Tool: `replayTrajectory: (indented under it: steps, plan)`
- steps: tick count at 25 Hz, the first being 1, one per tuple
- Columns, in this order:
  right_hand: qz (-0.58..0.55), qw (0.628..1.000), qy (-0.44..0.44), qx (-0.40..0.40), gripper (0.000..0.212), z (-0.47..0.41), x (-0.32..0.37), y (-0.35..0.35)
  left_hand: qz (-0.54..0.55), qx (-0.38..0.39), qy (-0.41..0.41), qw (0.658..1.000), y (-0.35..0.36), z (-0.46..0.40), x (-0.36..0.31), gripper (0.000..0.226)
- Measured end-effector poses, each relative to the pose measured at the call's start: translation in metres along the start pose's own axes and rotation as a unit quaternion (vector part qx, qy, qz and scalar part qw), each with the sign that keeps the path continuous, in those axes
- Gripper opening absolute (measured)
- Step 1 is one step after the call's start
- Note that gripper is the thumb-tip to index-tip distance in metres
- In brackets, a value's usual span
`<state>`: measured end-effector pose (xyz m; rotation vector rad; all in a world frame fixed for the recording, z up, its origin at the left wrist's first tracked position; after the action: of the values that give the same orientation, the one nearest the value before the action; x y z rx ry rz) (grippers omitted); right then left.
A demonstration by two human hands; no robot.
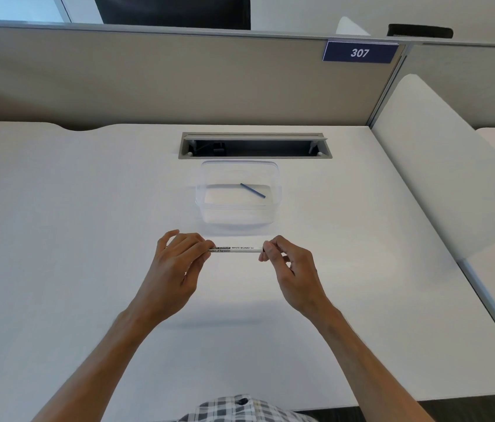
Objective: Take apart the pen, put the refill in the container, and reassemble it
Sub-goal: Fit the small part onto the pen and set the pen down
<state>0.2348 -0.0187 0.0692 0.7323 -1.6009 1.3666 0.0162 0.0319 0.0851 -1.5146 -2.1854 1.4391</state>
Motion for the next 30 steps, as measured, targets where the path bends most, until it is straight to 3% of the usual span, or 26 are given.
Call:
replayTrajectory:
  steps: [7,12,19,30]
  plan:
    - [-0.038,0.999,0.023,-0.031,0.041,-0.0016,0.0024,0.0028,-0.007,0.000,0.005,1.000,0.0001,-0.0008,-0.0025,0.018]
    - [-0.006,0.999,0.020,-0.027,0.043,-0.0003,0.0007,0.0040,0.005,0.004,-0.002,1.000,0.0025,0.0006,0.0011,0.017]
    - [0.017,0.999,-0.026,0.009,0.014,0.0053,-0.0006,0.0022,0.014,0.009,-0.017,1.000,0.0032,0.0027,0.0022,0.016]
    - [0.031,0.999,-0.040,0.014,0.025,0.0077,0.0004,0.0039,0.059,0.029,-0.071,0.995,0.0017,0.0010,-0.0001,0.017]
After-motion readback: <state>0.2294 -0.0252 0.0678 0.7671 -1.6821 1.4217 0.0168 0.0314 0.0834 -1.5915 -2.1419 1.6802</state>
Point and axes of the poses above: each hand's wrist, its own z-axis away from the middle knuckle, its own y-axis out of the palm, x = y × z, the point moved 3 cm from there along -z, towards the middle knuckle, and after that the axes turned 8 degrees about y, right-handed, at the moved point
